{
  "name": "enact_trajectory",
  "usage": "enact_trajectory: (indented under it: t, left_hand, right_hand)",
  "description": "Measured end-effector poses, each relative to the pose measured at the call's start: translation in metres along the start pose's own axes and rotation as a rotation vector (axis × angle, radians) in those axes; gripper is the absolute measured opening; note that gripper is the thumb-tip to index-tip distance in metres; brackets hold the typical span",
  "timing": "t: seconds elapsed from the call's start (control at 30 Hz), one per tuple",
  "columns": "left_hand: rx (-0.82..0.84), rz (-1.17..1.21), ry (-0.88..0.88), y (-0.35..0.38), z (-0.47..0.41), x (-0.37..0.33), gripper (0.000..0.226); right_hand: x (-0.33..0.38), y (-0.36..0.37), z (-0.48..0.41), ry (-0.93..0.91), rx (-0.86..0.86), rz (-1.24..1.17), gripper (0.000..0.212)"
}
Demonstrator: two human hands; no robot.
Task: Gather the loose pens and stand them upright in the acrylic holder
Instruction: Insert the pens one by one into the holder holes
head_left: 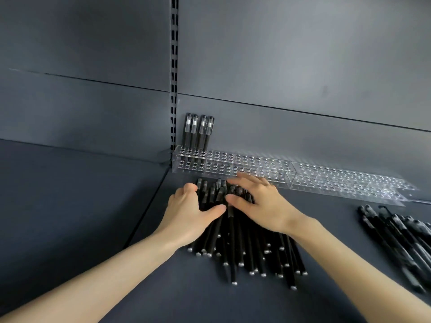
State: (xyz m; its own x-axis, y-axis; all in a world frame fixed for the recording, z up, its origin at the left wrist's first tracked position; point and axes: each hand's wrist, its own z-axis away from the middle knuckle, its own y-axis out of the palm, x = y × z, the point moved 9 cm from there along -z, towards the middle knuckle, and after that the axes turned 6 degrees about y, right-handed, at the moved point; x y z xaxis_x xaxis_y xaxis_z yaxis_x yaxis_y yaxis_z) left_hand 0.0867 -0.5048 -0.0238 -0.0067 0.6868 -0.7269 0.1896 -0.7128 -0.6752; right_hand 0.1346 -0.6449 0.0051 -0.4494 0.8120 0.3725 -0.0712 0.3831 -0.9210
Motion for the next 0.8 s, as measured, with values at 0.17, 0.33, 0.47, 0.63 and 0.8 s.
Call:
enact_trajectory:
  t: [0.17, 0.33, 0.47, 0.63, 0.8]
  left_hand:
    - [0.008, 0.074, -0.106, -0.001, -0.002, 0.001, 0.078]
    - [0.091, 0.127, -0.201, -0.001, -0.013, 0.018, 0.076]
    - [0.113, 0.197, -0.176, 0.0, -0.013, 0.016, 0.046]
    - [0.052, 0.293, -0.099, 0.001, -0.007, 0.012, 0.051]
    - [-0.108, 0.325, -0.002, -0.015, 0.0, 0.0, 0.024]
  right_hand:
    - [-0.003, 0.01, 0.009, -0.003, 0.001, 0.028, 0.05]
    - [-0.002, 0.01, 0.01, -0.019, -0.019, 0.046, 0.049]
    - [-0.003, 0.01, 0.011, -0.024, -0.02, 0.054, 0.05]
    - [-0.003, 0.01, 0.011, -0.024, -0.022, 0.054, 0.049]
    - [-0.003, 0.005, 0.012, -0.016, -0.049, -0.009, 0.049]
